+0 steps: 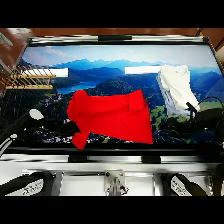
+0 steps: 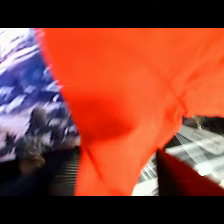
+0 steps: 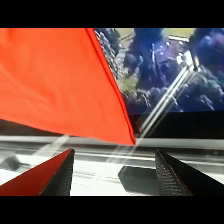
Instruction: Fold the shirts.
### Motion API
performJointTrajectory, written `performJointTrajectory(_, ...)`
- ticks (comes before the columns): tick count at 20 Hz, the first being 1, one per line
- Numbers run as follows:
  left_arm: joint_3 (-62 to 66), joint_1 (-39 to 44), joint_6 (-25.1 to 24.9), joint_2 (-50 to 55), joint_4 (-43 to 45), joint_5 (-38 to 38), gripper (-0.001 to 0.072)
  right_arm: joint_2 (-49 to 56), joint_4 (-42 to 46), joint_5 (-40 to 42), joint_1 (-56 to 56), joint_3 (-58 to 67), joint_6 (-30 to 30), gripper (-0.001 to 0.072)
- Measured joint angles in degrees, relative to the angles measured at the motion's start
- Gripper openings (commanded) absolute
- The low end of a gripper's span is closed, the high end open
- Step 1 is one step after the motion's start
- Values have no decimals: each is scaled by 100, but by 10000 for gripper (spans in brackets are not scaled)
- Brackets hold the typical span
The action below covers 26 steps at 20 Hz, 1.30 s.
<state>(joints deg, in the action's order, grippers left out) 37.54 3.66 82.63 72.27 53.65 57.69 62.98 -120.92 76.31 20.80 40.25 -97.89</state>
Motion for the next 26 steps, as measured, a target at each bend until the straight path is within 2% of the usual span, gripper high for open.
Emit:
performJointTrajectory(1, -9, 46, 9, 52, -28, -87, 177, 0, -59, -101, 0, -129, 13, 615)
performJointTrajectory(3, -9, 129, 11, 103, -116, -227, 42, 0, -247, -326, 0, -431, 2, 615)
performJointTrajectory(10, 256, 199, -317, 15, -289, -101, 32, 72, -667, -844, -74, -883, -131, 615)
performJointTrajectory(16, 400, 199, -382, -157, -306, -15, 32, 621, -863, -1298, -1191, -927, -35, 614)
performJointTrajectory(17, 411, 199, -402, -190, -313, -11, 32, 693, -903, -1349, -1305, -927, -9, 565)
performJointTrajectory(19, 450, 199, -446, -249, -310, 17, 31, 822, -896, -1572, -1449, -925, 15, 74)
performJointTrajectory(22, 717, 199, -560, -354, -299, 81, 30, 887, -848, -1683, -1552, -728, -11, 69)
performJointTrajectory(26, 1862, 201, -662, -693, 260, 520, 30, 551, -942, -1185, -1582, 254, -350, 68)
